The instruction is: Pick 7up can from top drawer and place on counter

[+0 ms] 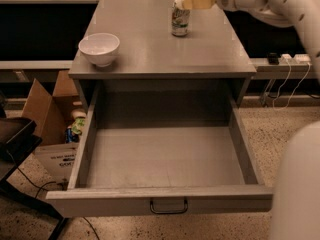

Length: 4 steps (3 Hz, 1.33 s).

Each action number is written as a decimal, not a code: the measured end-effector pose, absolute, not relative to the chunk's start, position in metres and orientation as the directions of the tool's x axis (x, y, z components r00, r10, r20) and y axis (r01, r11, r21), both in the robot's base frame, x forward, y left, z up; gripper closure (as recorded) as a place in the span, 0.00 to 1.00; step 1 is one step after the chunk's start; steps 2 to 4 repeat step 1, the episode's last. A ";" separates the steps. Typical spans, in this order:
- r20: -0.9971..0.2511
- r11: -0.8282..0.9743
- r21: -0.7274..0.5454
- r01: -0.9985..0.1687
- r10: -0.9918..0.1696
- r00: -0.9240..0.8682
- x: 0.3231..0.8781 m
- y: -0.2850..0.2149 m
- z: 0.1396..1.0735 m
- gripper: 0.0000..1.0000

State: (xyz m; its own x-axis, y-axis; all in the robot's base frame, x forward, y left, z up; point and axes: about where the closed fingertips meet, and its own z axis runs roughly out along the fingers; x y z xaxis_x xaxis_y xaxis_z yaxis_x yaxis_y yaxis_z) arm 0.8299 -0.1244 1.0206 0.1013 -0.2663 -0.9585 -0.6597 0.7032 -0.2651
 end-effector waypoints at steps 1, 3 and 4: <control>-0.906 0.735 -0.404 -0.544 -0.404 0.127 0.793 -0.153 1.060 0.00; -0.906 0.735 -0.404 -0.544 -0.404 0.127 0.793 -0.153 1.060 0.00; -0.906 0.735 -0.404 -0.544 -0.404 0.127 0.793 -0.153 1.060 0.00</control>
Offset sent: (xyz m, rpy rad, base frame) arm 0.0000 0.0000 0.0000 0.0000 0.0000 0.0000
